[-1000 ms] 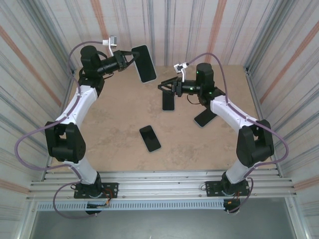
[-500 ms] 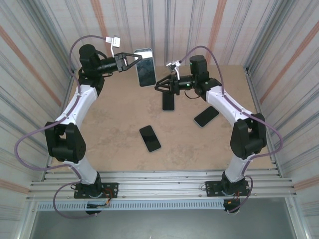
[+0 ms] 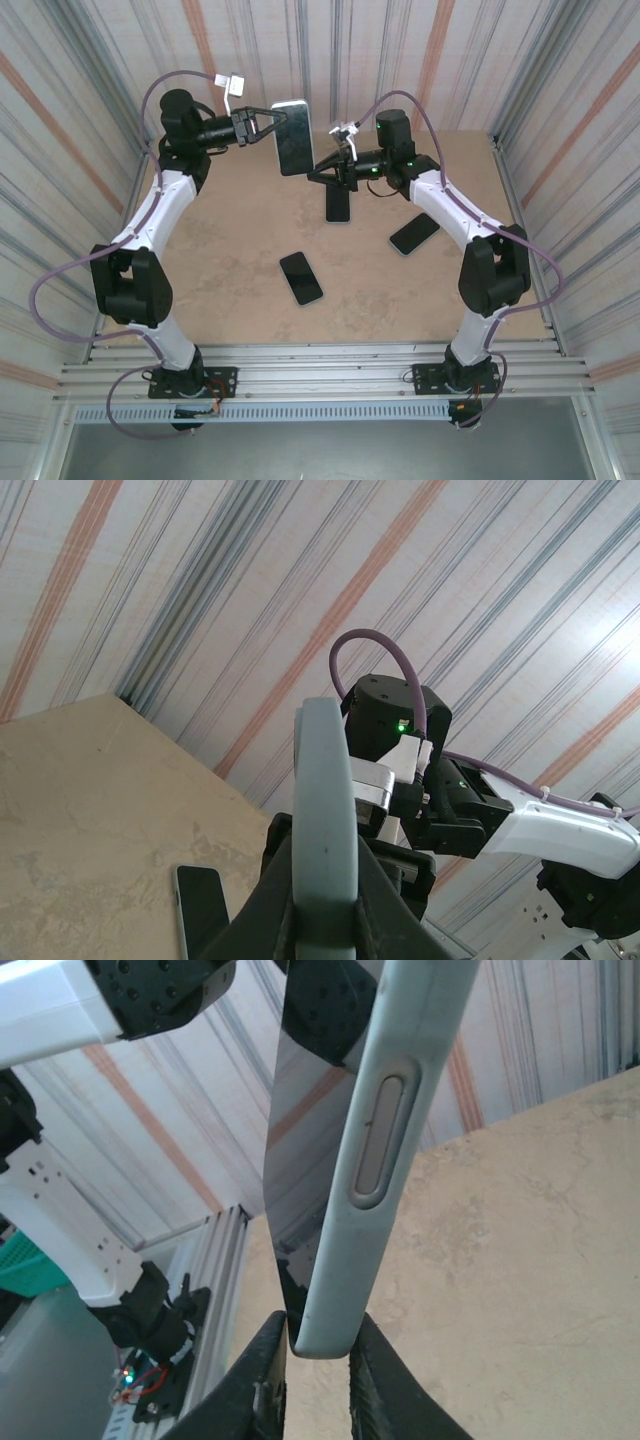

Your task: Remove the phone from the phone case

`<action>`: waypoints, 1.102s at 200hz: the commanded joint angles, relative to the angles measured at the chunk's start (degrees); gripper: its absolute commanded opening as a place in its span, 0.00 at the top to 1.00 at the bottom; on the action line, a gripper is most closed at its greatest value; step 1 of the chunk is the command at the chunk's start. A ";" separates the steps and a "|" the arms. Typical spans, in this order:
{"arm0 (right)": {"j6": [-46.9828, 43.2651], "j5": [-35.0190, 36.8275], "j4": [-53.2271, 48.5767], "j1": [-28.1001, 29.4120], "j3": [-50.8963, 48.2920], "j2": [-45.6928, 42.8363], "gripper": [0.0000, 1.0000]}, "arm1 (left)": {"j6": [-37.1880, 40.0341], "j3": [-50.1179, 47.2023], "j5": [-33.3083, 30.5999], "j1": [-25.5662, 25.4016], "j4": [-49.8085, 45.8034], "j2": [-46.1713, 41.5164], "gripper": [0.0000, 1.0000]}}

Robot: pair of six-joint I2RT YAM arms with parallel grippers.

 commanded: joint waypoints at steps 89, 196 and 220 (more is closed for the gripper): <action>-7.68 -4.73 -7.97 -0.17 6.98 2.96 0.84 | -0.80 4.06 3.82 -1.37 0.02 -2.61 1.00; -10.43 -7.47 -10.12 -0.70 7.47 2.86 0.82 | -3.81 5.95 4.21 -1.46 -0.67 -1.36 1.00; -10.61 -7.41 -10.15 -0.78 8.11 3.13 0.87 | -4.23 6.62 4.54 -1.62 -1.46 -0.95 1.00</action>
